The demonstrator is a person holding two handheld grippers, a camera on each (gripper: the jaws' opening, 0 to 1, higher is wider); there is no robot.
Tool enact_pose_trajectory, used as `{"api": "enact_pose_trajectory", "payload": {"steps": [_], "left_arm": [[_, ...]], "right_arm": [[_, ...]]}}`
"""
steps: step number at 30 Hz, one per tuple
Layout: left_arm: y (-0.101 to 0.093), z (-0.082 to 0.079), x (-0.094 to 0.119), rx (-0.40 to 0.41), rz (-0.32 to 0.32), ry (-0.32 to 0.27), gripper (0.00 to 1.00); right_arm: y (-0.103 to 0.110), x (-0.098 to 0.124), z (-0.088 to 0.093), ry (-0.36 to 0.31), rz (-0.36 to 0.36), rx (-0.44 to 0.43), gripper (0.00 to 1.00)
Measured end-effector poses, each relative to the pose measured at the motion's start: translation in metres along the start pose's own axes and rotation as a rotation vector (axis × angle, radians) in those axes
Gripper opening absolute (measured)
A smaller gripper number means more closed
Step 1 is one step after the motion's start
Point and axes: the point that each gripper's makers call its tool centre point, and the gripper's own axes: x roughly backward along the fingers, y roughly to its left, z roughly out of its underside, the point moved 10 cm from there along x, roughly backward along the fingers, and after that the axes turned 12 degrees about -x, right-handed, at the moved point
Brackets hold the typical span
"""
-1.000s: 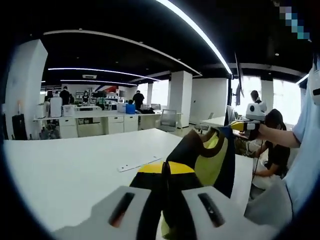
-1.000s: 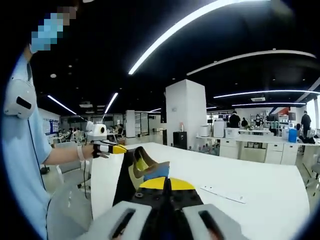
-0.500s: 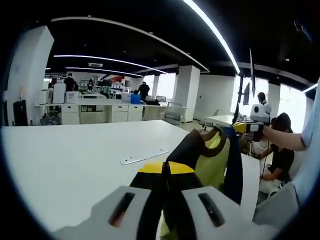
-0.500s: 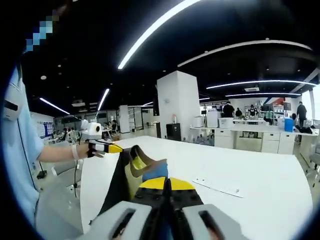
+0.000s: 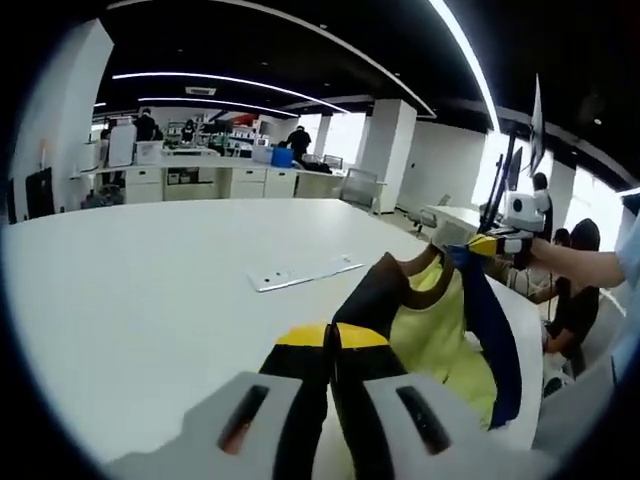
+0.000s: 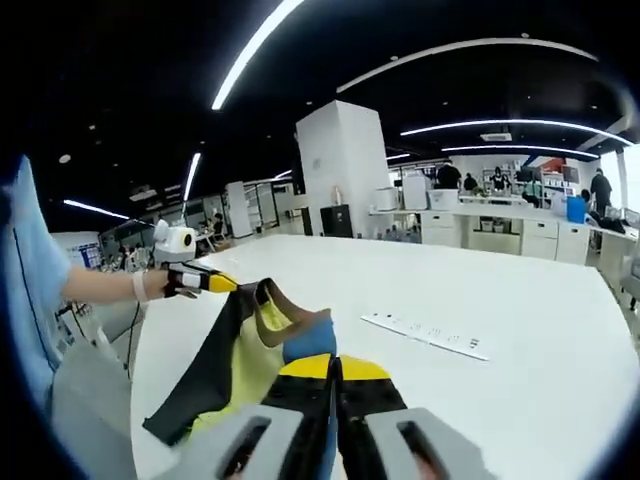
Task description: Fold the garment on the visible template until the final outline fits inside the template.
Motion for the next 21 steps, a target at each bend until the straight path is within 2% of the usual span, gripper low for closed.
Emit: {"api": "enact_pose_trajectory", "payload": {"steps": [2,10,13,17,21], "left_arm": [[0.01,0.006,-0.011,0.021,-0.004,0.028,0.0],[0.029,0.027,-0.049,0.072,-0.013,0.052,0.0],[0.035,0.037,-0.065,0.06,-0.028,0.079,0.0],[0.044,0.046,-0.078,0.114,-0.069,0.085,0.0],[0.051,0.055,-0.092,0.107,-0.089,0.102,0.0]], "right_arm": [[-0.009,-0.007,0.003,0.014,0.005,-0.02,0.0],[-0.047,-0.038,0.021,0.079,0.04,-0.104,0.0],[-0.059,-0.053,0.026,0.102,0.076,-0.094,0.0],[-0.07,-0.069,0.03,0.112,0.091,-0.103,0.0],[-0.084,-0.081,0.038,0.137,0.122,-0.113,0.0]]}}
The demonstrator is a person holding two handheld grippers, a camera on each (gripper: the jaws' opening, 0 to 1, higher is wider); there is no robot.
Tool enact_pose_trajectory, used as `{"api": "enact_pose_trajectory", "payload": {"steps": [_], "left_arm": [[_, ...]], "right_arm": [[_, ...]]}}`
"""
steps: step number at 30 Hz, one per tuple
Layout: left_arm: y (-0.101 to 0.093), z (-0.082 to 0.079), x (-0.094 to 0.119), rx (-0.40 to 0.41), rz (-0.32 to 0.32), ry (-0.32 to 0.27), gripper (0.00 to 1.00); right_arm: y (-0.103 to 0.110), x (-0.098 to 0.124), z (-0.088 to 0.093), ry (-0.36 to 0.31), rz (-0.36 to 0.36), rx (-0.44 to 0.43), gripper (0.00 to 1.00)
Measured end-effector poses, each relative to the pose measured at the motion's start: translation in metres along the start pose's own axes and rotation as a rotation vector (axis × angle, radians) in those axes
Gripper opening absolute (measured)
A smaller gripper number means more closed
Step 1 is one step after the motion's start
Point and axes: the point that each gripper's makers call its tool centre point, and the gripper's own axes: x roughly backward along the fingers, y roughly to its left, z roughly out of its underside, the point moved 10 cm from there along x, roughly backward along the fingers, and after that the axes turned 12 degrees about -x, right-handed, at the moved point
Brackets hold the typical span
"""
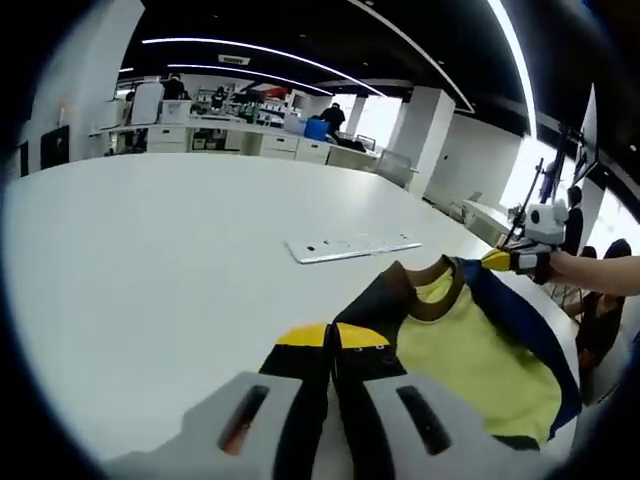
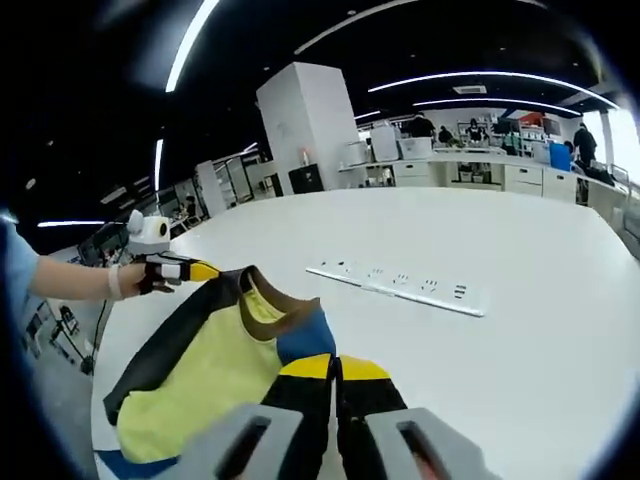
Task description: Fold the garment on the visible template until the final outline fits inside the template.
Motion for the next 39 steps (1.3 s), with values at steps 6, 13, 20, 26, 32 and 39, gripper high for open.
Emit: {"api": "enact_pose_trajectory", "payload": {"steps": [6,13,20,26,32,39], "left_arm": [[0.009,0.009,-0.015,0.042,-0.02,0.023,0.0],[0.015,0.018,-0.026,0.05,-0.021,0.046,0.0],[0.019,0.023,-0.031,0.041,-0.021,0.059,0.0],[0.018,0.025,-0.033,0.032,-0.018,0.06,0.0],[0.019,0.025,-0.034,-0.017,0.01,0.051,0.0],[0.019,0.023,-0.03,0.01,0.015,0.046,0.19]], "right_arm": [[-0.01,-0.016,0.0,0.0,0.025,0.001,0.0],[-0.021,-0.032,0.007,0.024,0.056,-0.009,0.0],[-0.026,-0.038,0.009,0.03,0.064,-0.017,0.0],[-0.028,-0.04,0.012,0.042,0.066,-0.011,0.0],[-0.028,-0.04,0.013,0.042,0.054,-0.031,0.0],[-0.024,-0.035,0.013,0.032,0.024,-0.033,0.17]]}}
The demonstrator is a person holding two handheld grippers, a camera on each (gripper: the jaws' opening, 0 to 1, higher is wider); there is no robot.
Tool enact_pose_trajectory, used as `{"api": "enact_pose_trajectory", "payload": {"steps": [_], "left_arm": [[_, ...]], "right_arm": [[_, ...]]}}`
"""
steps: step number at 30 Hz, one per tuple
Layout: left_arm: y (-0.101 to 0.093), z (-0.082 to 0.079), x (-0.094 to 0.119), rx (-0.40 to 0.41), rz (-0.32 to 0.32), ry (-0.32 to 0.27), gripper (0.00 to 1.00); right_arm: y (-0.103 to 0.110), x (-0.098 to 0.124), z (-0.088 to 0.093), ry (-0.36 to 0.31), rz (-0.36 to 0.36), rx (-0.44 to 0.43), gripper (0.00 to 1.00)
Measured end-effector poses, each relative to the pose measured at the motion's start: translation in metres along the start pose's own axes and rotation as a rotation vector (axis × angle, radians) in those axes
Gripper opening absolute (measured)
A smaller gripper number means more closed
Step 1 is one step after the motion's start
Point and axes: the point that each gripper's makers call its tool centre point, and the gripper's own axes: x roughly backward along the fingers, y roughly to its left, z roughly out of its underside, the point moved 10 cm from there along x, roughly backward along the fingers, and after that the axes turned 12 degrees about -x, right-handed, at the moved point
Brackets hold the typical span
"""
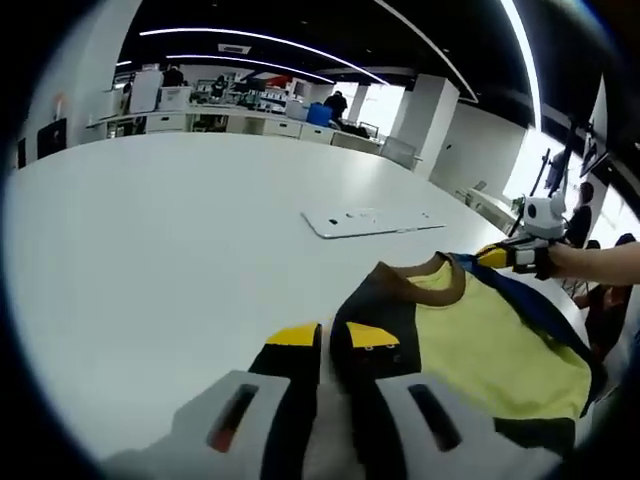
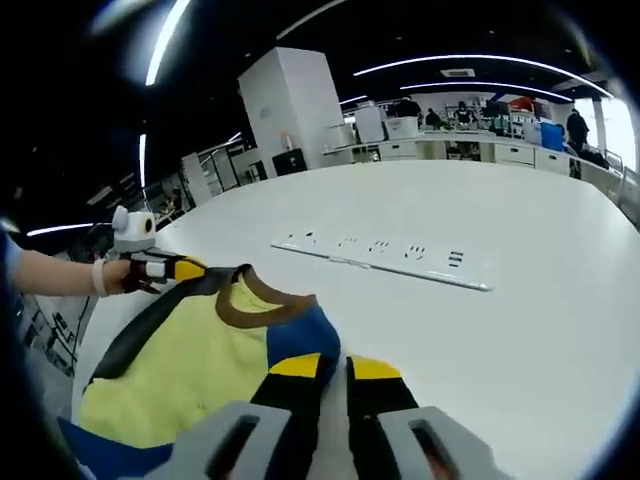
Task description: Fold the garment on the visible template until the final outline fits inside the template.
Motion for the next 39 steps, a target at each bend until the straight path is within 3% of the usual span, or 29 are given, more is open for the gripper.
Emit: {"api": "enact_pose_trajectory", "payload": {"steps": [2,9,14,21,39], "left_arm": [[-0.003,-0.001,0.003,-0.011,0.005,-0.002,0.26],[-0.018,-0.01,0.008,-0.111,0.072,-0.026,0.67],[-0.025,-0.014,0.012,-0.134,0.115,-0.022,0.84],[-0.033,-0.017,0.024,-0.167,0.14,-0.003,0.96],[-0.057,-0.026,0.074,-0.197,0.161,-0.013,0.93]], "right_arm": [[0.002,0.002,-0.001,-0.011,-0.001,0.019,0.24],[0.014,0.008,0.005,-0.027,-0.022,0.033,0.71],[0.02,0.012,0.01,-0.002,-0.029,0.039,0.84],[0.028,0.02,0.012,0.005,-0.031,0.036,0.85],[0.054,0.063,0.023,-0.012,-0.037,0.05,0.79]]}}
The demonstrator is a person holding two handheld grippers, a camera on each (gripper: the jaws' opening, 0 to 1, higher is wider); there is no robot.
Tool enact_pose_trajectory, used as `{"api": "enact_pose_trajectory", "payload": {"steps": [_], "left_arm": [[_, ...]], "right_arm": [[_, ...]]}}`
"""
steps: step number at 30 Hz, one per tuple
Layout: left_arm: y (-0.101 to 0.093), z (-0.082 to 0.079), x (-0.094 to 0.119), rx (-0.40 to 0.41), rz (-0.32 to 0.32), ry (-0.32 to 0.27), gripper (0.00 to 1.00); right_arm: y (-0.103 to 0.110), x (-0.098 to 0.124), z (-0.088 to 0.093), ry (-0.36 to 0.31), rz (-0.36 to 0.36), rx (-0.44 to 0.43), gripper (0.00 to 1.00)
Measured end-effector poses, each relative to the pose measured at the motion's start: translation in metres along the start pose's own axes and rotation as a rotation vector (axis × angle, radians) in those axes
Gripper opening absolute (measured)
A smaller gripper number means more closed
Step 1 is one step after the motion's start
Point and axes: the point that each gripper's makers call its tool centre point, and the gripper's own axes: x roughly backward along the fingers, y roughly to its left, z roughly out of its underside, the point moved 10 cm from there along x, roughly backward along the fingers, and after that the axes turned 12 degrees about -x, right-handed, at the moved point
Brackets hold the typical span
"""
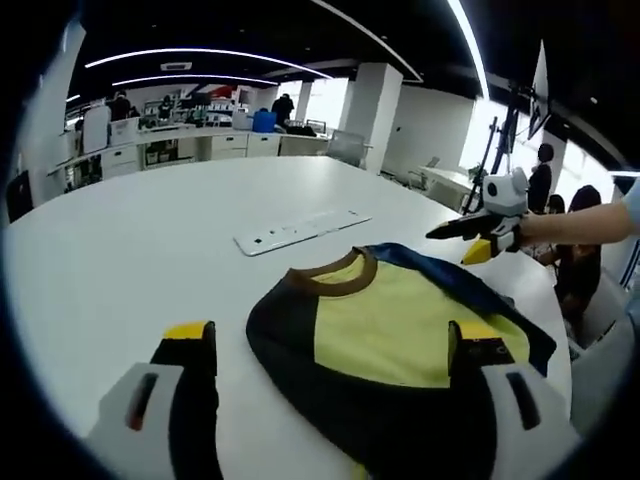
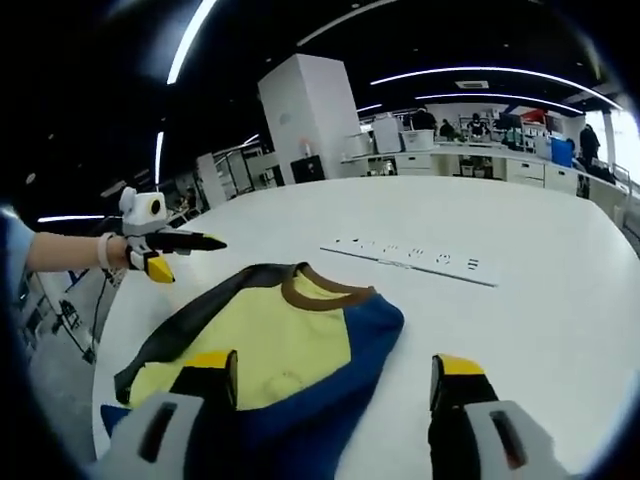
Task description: Fold the garment on the visible template until the final outline fits inside the template.
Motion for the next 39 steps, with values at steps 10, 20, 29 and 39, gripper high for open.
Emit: {"api": "enact_pose_trajectory", "payload": {"steps": [10,20,29,39], "left_arm": [[-0.019,0.01,0.034,0.018,-0.015,0.001,0.92],[-0.04,0.021,0.073,0.031,-0.044,-0.007,0.91],[-0.059,0.028,0.103,0.039,-0.045,-0.029,0.92],[-0.074,0.034,0.131,0.064,-0.059,-0.074,0.98]], "right_arm": [[0.008,0.04,0.02,-0.01,0.027,-0.02,0.77],[0.018,0.067,0.036,-0.028,0.046,-0.043,0.76],[0.03,0.091,0.043,-0.056,0.022,-0.055,0.82],[0.047,0.108,0.059,-0.066,-0.02,-0.073,0.91]]}}
